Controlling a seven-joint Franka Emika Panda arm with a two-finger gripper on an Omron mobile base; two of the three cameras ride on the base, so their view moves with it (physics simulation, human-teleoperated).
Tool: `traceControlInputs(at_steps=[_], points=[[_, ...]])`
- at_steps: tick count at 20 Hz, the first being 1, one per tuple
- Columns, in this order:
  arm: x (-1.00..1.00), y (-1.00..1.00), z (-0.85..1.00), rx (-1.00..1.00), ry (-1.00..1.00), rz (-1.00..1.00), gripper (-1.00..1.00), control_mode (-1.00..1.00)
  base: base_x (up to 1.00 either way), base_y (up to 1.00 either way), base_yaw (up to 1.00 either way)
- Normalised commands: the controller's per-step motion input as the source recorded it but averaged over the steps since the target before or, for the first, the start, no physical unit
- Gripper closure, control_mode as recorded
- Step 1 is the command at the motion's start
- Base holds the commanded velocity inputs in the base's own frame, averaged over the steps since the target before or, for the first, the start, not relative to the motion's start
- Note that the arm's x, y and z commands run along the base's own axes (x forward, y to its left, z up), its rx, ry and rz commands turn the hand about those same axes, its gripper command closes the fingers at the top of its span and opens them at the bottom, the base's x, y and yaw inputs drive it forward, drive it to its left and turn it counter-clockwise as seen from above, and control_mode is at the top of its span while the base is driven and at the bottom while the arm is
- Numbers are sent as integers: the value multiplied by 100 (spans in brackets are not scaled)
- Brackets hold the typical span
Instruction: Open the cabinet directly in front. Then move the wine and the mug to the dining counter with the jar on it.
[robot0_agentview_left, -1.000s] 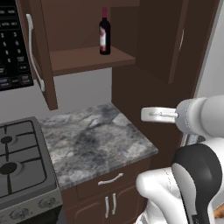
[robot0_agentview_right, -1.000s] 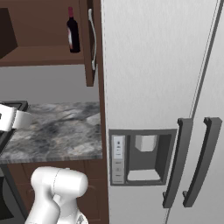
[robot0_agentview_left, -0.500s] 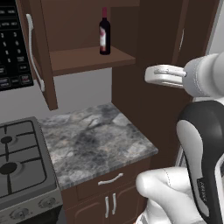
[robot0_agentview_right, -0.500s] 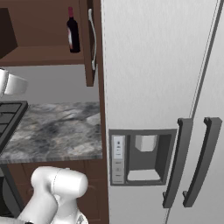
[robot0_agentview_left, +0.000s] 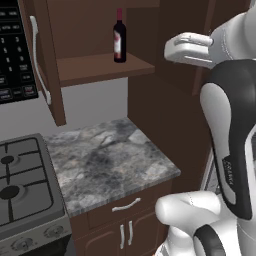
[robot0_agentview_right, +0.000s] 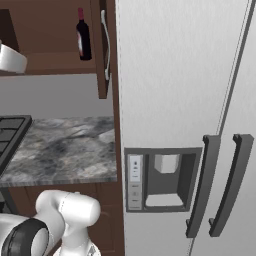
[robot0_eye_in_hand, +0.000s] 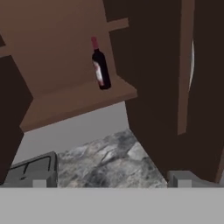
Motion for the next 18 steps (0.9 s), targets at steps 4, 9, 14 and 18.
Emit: traceControlInputs(at_steps=[4, 9, 14, 18], points=[[30, 1, -14, -16, 0, 0, -100, -100, 0, 0, 0], [30, 0, -16, -18, 0, 2, -100, -100, 0, 0, 0], [19, 0, -7, -6, 0, 0, -100, -100, 0, 0, 0], [34, 0, -14, -1, -2, 0, -100, -100, 0, 0, 0]])
